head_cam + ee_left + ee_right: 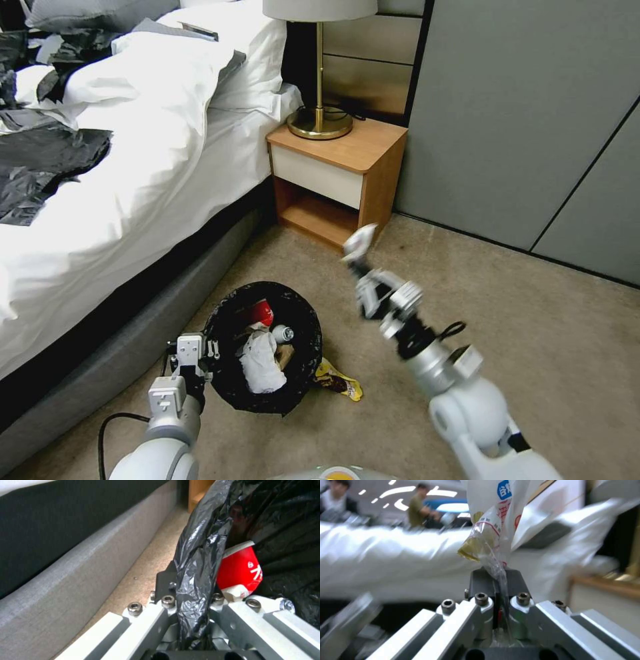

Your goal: Pick up the trash bin, then pick up the garbage from the floor and place it into the trash bin.

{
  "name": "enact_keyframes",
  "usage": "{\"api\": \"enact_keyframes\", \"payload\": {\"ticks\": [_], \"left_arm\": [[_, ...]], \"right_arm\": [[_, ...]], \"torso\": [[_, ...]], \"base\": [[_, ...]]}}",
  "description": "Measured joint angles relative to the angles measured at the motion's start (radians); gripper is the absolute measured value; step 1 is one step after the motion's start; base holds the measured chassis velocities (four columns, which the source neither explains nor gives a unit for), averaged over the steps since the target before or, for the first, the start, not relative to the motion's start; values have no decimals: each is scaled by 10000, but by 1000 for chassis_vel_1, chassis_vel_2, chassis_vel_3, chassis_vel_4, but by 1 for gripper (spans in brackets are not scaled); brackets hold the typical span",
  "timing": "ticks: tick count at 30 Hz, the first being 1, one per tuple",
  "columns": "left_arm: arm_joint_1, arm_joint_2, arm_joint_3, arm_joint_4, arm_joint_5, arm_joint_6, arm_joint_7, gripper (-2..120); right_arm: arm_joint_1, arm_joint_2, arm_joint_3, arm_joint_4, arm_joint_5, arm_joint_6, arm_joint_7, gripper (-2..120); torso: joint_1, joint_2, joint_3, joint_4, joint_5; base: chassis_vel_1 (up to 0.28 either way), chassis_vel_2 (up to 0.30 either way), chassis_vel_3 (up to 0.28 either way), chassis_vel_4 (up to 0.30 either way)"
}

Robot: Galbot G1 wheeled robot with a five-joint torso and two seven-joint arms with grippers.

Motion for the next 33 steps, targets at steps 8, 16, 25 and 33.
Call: {"api": "enact_keyframes", "payload": {"ticks": [8,16,25,33], "left_arm": [[132,-28,-8,-117,42,0,-2,1],[164,-139,181,-152,190,-3,-4,1],[172,-180,377,-126,301,-29,-4,1],[211,-179,404,-129,301,-44,-5,1]], "right_arm": [[591,360,-1718,-1868,-643,109,177,0],[1119,826,-2215,-3392,-741,46,555,0],[1421,929,-2305,-3768,-844,-209,882,9],[1382,919,-2287,-3653,-845,-281,1013,40]], "torso": [[0,0,0,0,1],[0,0,0,0,0],[-1,0,0,0,1],[-1,0,0,1,2]], "base": [[0,0,0,0],[0,0,0,0],[0,0,0,0],[0,0,0,0]]}}
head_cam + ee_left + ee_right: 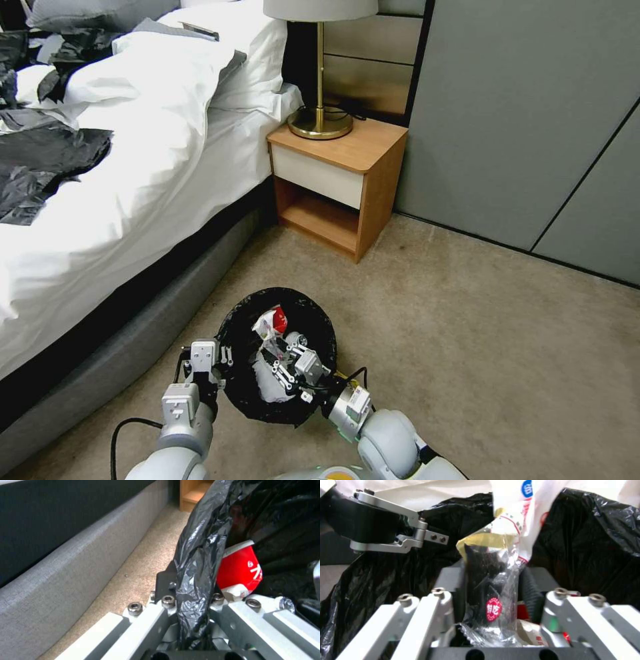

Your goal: Pick up the trash bin, then pick up the garbage from the floor and place it into the trash bin.

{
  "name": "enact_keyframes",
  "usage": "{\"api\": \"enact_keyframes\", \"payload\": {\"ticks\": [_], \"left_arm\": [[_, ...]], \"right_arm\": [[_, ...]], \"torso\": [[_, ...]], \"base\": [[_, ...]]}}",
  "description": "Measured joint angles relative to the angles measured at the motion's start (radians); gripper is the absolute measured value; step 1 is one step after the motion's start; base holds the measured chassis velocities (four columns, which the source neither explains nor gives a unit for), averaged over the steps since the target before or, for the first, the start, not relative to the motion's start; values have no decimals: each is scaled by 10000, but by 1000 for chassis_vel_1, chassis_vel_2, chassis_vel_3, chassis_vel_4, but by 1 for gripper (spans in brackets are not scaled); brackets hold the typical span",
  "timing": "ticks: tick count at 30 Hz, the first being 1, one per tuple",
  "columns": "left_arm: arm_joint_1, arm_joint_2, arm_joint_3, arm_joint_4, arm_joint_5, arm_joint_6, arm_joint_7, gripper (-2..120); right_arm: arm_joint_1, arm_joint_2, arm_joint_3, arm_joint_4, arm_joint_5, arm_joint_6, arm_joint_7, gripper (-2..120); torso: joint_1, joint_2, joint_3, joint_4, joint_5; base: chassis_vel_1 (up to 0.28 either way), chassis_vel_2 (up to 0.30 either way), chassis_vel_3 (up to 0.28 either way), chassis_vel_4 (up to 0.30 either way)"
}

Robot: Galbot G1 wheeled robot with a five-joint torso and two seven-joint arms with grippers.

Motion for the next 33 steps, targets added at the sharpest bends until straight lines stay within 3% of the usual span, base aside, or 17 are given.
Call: {"api": "enact_keyframes", "payload": {"ticks": [9,10,12,15,28,33], "left_arm": [[-57,24,-62,10,-35,-2,-1,1],[-66,26,-64,22,-39,-2,-1,1],[-72,27,-66,33,-43,-2,-1,1],[-95,28,-75,68,-45,0,-1,1],[-156,37,-112,137,-64,23,-6,1],[-221,142,-272,289,-151,26,-11,1]], "right_arm": [[-131,-133,116,265,3,-36,24,69],[-151,-151,127,313,6,-40,27,78],[-166,-163,136,351,9,-41,31,79],[-220,-181,163,470,15,-43,36,95],[-386,-298,433,1152,22,-12,35,100],[-881,-386,1463,2794,38,65,222,100]], "torso": [[1,0,0,0,0],[0,0,0,0,0],[0,0,0,0,0],[0,0,0,0,0],[0,0,0,0,0],[0,0,0,1,0]], "base": [[0,0,0,0],[0,0,0,0],[0,0,0,0],[0,0,0,0],[0,0,0,0],[0,0,0,0]]}}
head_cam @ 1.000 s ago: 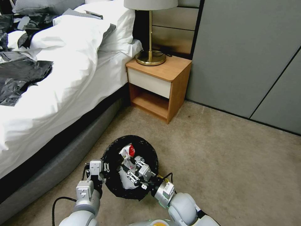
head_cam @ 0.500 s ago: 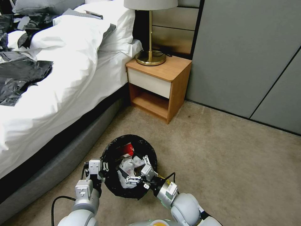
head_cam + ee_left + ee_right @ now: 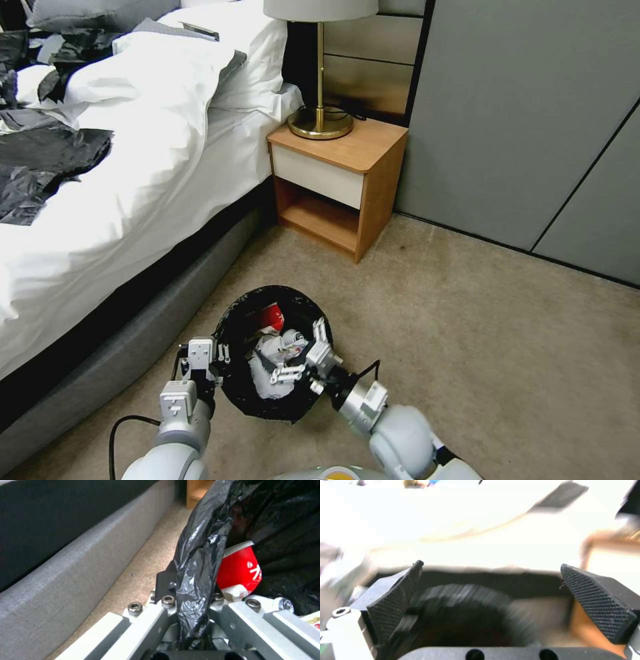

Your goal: Pick up the trash bin, then pick up the garbage from the floor and place it into the trash bin.

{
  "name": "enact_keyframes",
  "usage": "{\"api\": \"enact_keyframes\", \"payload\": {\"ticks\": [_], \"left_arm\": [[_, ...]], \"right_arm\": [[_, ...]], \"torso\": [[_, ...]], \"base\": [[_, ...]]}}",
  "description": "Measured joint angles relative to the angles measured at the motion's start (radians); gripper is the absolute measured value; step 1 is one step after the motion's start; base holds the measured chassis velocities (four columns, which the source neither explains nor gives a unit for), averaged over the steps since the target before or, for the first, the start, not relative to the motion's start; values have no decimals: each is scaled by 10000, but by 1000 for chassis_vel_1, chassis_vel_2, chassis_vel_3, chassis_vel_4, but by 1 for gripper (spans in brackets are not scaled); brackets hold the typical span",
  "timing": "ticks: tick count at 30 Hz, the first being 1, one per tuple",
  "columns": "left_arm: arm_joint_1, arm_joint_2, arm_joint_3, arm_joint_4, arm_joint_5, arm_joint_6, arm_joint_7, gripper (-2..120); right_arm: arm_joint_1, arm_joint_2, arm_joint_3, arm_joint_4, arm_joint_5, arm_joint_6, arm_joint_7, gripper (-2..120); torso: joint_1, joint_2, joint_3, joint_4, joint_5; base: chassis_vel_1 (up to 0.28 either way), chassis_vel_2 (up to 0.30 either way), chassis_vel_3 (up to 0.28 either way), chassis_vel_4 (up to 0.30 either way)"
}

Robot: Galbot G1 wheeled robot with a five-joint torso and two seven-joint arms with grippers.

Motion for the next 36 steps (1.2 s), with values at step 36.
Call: {"api": "enact_keyframes", "payload": {"ticks": [36], "left_arm": [[-259,185,-452,-62,-614,178,-109,1]], "right_arm": [[-3301,861,3852,1098,-581,1552,1752,100]], "torso": [[-1,1,0,-1,-1]], "base": [[0,0,0,0]]}}
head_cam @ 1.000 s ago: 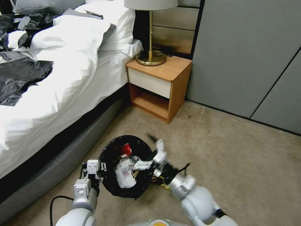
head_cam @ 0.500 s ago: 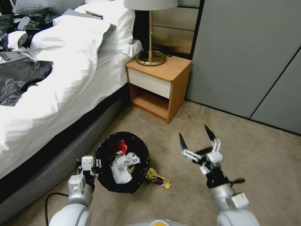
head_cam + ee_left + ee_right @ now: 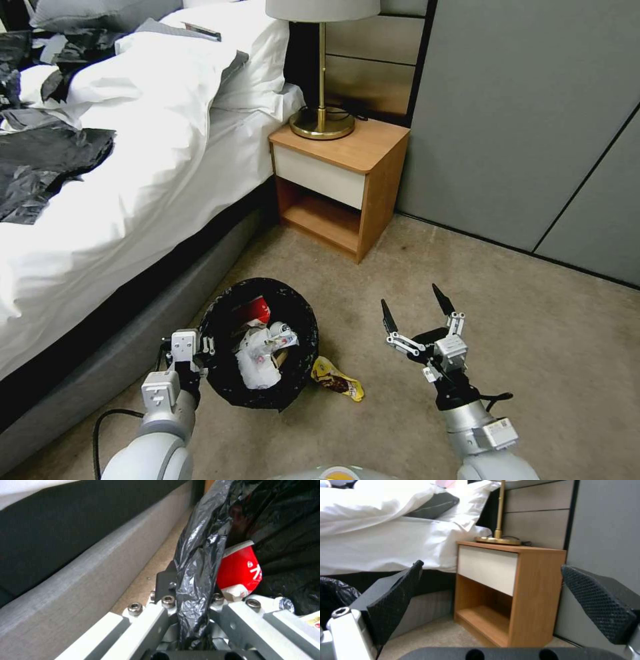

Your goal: Pick up the trash bin, then pick up the garbage from the floor and place it into the trash bin.

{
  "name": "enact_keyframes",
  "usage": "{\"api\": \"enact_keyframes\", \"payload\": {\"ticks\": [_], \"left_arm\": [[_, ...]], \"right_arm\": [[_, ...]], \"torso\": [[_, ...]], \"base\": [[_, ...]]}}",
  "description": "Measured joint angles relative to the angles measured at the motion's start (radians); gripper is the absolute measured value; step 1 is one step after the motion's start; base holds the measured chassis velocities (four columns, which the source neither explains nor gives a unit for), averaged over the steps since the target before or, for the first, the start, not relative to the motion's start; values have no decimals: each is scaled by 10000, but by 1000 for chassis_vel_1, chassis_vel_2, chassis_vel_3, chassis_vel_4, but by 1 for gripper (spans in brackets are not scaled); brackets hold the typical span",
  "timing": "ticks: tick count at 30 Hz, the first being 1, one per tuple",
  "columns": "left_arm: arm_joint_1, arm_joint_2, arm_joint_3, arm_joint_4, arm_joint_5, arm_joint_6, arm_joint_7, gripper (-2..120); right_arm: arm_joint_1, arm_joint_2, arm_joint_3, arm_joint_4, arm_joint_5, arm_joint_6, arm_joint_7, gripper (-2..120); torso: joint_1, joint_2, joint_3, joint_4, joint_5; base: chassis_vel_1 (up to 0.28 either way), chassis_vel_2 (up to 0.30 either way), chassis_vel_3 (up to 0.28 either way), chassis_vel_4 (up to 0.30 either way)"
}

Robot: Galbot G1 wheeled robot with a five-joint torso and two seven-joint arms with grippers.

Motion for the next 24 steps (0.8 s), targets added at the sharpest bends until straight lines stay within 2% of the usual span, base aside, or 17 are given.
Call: {"api": "enact_keyframes", "payload": {"ticks": [17,24], "left_arm": [[-12,4,17,12,0,-32,9,1],[29,-35,29,-4,57,-78,5,1]], "right_arm": [[41,-24,-255,-338,-245,13,-92,100],[391,-389,-444,-640,-323,-328,-389,100]], "torso": [[1,0,0,2,0],[0,0,0,-3,0]], "base": [[74,74,76,70],[32,40,37,37]]}}
